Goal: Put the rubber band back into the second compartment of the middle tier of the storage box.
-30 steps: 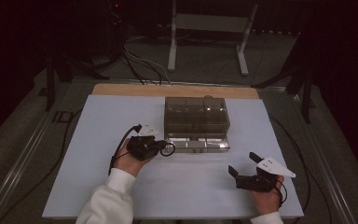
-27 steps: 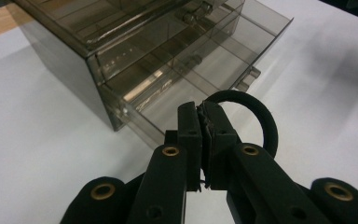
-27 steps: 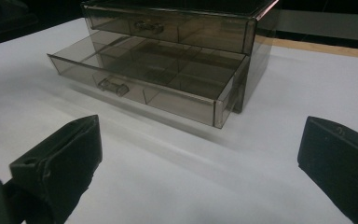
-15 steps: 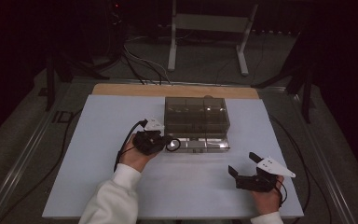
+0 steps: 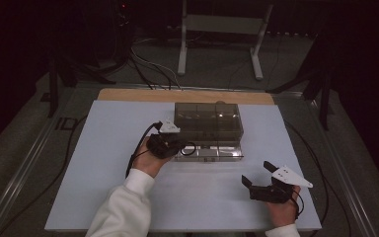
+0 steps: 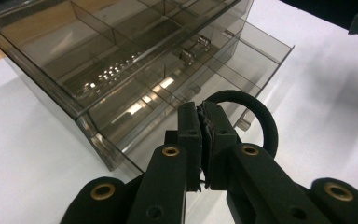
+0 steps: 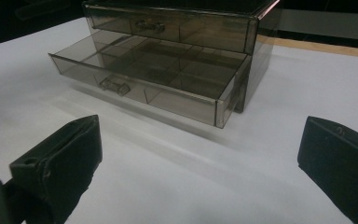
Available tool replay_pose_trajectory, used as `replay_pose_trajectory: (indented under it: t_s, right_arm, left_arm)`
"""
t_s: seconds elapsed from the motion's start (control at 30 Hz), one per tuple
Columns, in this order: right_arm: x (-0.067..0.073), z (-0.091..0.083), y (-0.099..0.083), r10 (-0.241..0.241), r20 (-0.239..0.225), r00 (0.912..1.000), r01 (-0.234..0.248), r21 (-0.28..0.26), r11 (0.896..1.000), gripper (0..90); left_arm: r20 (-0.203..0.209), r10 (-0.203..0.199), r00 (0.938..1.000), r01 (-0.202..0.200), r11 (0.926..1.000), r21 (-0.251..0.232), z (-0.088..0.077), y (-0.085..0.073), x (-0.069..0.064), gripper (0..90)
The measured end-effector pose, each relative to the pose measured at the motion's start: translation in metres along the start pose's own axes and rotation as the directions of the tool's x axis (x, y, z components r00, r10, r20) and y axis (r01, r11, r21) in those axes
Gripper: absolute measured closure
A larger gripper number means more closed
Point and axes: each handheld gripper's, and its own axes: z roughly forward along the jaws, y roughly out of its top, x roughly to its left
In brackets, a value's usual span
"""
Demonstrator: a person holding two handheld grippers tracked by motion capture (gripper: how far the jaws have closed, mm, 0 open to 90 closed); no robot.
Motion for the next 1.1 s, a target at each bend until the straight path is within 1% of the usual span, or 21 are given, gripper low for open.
replay_pose_trajectory:
  t_s: [0.37,0.57,0.83,1.1]
  right_arm:
    - [0.000,0.000,0.000,-0.003,0.001,1.0000,0.003,0.002,1.000,0.3]
    - [0.000,0.000,0.000,-0.004,0.000,1.0000,0.004,0.002,1.000,0.2]
    - [0.000,0.000,0.000,-0.004,-0.001,1.0000,0.004,0.002,1.000,0.2]
    - [0.000,0.000,0.000,-0.004,0.001,1.0000,0.004,0.003,1.000,0.2]
  left_arm:
    - [-0.003,-0.003,1.0000,0.003,1.0000,-0.003,0.009,0.008,0.001,88.2]
    - [-0.009,0.009,0.9999,-0.009,0.9999,0.005,0.014,0.012,-0.001,88.2]
    - [-0.012,0.001,0.9999,-0.001,0.9999,0.011,0.022,0.014,-0.001,88.2]
    - [-0.010,0.005,0.9999,-0.005,0.9999,0.014,0.027,0.018,-0.003,88.2]
